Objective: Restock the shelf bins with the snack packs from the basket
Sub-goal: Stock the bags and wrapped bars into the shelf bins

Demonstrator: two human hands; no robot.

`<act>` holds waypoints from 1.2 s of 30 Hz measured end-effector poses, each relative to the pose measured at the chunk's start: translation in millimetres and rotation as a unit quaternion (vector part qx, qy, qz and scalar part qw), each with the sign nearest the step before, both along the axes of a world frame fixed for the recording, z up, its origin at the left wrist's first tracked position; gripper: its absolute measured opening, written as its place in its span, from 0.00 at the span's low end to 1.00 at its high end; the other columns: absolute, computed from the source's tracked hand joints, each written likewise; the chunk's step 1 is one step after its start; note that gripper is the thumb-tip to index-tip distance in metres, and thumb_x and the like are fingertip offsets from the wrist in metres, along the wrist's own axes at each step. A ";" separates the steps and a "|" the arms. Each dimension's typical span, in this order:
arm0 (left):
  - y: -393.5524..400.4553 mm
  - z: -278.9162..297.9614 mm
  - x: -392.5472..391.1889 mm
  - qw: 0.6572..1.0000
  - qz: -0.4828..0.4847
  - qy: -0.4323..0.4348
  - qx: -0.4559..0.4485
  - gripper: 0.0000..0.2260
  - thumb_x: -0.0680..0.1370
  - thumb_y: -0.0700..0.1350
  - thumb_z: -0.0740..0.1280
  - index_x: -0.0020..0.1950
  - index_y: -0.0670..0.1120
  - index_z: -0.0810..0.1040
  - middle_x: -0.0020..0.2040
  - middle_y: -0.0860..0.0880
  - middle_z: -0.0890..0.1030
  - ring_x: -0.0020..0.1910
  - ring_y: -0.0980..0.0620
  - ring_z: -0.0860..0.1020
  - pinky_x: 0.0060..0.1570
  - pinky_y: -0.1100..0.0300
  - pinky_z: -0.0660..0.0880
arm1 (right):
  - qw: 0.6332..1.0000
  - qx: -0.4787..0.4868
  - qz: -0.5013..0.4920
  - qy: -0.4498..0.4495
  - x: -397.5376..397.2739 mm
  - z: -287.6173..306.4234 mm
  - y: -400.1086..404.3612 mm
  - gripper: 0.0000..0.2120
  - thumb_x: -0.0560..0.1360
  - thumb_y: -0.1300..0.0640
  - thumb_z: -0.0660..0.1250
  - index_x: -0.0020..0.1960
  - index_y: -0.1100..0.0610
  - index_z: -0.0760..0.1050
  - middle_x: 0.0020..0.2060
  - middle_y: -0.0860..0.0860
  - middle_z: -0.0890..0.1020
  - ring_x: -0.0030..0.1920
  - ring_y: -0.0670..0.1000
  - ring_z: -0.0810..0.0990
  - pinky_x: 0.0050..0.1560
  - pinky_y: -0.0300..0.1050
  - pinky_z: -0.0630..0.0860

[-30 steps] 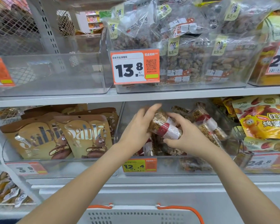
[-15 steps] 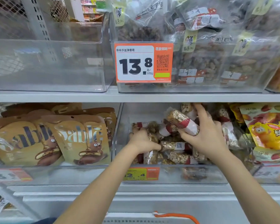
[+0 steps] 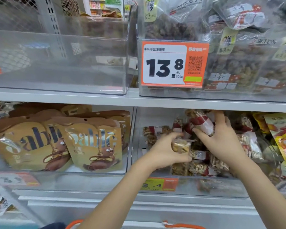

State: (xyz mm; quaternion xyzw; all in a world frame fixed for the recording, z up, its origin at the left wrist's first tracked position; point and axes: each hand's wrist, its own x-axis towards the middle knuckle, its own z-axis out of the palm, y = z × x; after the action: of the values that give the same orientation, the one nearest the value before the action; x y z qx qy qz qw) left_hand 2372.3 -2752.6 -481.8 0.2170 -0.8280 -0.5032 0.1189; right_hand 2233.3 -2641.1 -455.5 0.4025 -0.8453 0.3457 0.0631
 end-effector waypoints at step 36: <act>-2.4 3.8 -40.2 0.979 0.048 -0.183 0.075 0.20 0.83 0.48 0.52 0.72 0.40 0.67 0.70 0.41 0.70 0.66 0.45 0.70 0.65 0.55 0.68 | 0.993 0.036 0.003 -0.116 1.7 -5.0 -0.5 0.36 0.63 0.46 0.74 0.68 0.48 0.64 0.50 0.53 0.79 0.51 0.58 0.78 0.49 0.55 0.78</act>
State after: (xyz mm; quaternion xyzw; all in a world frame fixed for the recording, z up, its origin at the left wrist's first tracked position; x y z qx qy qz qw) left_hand 2332.1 -2754.9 -478.0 0.3529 -0.7846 -0.5091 -0.0272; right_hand 2235.0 -2641.6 -460.4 0.3645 -0.8573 0.3600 -0.0509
